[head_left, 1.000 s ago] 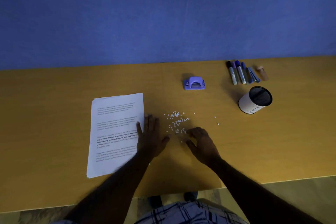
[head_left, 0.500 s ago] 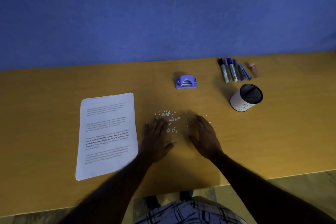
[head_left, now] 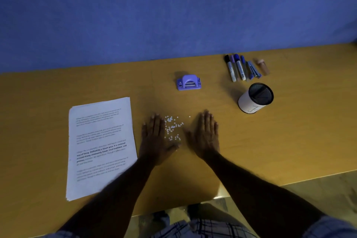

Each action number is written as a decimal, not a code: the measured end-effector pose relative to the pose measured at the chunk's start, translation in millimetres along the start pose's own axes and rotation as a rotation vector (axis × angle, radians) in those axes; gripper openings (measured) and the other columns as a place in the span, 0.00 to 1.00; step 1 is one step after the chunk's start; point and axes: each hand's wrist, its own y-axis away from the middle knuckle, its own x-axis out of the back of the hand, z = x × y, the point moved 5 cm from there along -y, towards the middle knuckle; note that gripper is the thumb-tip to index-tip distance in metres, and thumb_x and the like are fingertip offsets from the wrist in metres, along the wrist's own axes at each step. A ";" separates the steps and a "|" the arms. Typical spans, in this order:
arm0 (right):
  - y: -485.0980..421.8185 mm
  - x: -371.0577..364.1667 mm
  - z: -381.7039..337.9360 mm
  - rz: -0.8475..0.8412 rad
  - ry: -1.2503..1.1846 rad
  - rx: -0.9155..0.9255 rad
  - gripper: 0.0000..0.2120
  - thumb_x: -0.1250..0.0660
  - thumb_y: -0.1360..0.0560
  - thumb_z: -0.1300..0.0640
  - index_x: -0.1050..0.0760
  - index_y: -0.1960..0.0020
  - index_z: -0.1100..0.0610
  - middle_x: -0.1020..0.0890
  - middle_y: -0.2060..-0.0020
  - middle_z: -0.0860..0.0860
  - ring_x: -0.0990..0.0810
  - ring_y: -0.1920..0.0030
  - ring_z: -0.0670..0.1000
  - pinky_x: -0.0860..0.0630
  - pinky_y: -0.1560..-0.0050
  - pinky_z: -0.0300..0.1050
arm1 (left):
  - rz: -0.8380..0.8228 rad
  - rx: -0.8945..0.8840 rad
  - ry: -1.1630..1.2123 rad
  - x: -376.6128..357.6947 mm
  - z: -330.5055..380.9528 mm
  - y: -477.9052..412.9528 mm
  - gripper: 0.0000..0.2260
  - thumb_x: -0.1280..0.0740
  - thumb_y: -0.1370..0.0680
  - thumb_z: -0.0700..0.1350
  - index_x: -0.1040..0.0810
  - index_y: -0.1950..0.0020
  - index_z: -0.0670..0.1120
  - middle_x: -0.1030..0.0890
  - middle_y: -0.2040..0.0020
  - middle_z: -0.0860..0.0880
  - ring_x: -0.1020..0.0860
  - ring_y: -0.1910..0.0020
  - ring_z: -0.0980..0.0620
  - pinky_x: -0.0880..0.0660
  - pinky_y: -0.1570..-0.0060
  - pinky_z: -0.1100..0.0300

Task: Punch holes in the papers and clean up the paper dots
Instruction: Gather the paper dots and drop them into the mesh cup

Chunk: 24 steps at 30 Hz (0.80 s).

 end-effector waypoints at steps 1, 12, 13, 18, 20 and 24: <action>4.6 -5.3 -9.5 -0.005 0.015 0.094 0.41 0.55 0.22 0.32 0.61 0.20 0.57 0.61 0.21 0.55 0.63 0.21 0.54 0.61 0.22 0.55 | -0.012 -0.042 -0.023 -2.7 5.2 0.5 0.49 0.51 0.29 0.75 0.50 0.21 0.39 0.51 0.20 0.39 0.53 0.21 0.40 0.53 0.24 0.40; -0.6 3.6 -12.5 -0.031 -0.013 0.392 0.31 0.49 0.18 0.43 0.50 0.20 0.56 0.51 0.20 0.53 0.57 0.20 0.51 0.56 0.21 0.55 | 0.014 -0.175 0.020 -2.7 23.2 1.1 0.42 0.53 0.25 0.72 0.50 0.20 0.44 0.48 0.20 0.44 0.52 0.21 0.43 0.47 0.25 0.38; -8.9 5.0 -10.5 -0.050 0.007 0.347 0.32 0.48 0.18 0.43 0.52 0.20 0.57 0.53 0.20 0.54 0.58 0.20 0.52 0.57 0.21 0.55 | 0.022 -0.140 0.048 0.5 17.1 1.1 0.42 0.51 0.25 0.71 0.50 0.20 0.44 0.48 0.20 0.44 0.51 0.21 0.43 0.48 0.25 0.38; -25.2 -3.6 -24.2 -0.122 0.196 0.338 0.42 0.50 0.22 0.34 0.59 0.20 0.60 0.59 0.21 0.57 0.61 0.21 0.56 0.58 0.21 0.55 | 0.032 -0.084 0.066 6.5 -9.8 2.7 0.43 0.45 0.25 0.69 0.50 0.21 0.42 0.49 0.20 0.43 0.52 0.21 0.43 0.50 0.25 0.37; -15.9 -12.3 -29.5 -0.133 0.263 0.406 0.42 0.52 0.22 0.34 0.57 0.20 0.61 0.57 0.21 0.58 0.59 0.20 0.57 0.56 0.21 0.56 | -0.003 -0.066 0.029 6.6 -15.6 -2.4 0.45 0.46 0.27 0.71 0.52 0.20 0.42 0.52 0.19 0.43 0.54 0.20 0.43 0.52 0.25 0.38; 2.5 -16.8 -25.4 -0.148 0.288 0.616 0.34 0.56 0.20 0.40 0.51 0.20 0.60 0.50 0.20 0.57 0.55 0.20 0.56 0.50 0.22 0.58 | -0.077 -0.127 -0.066 7.2 -16.2 -17.6 0.53 0.50 0.33 0.79 0.54 0.20 0.44 0.55 0.19 0.44 0.58 0.21 0.44 0.55 0.25 0.38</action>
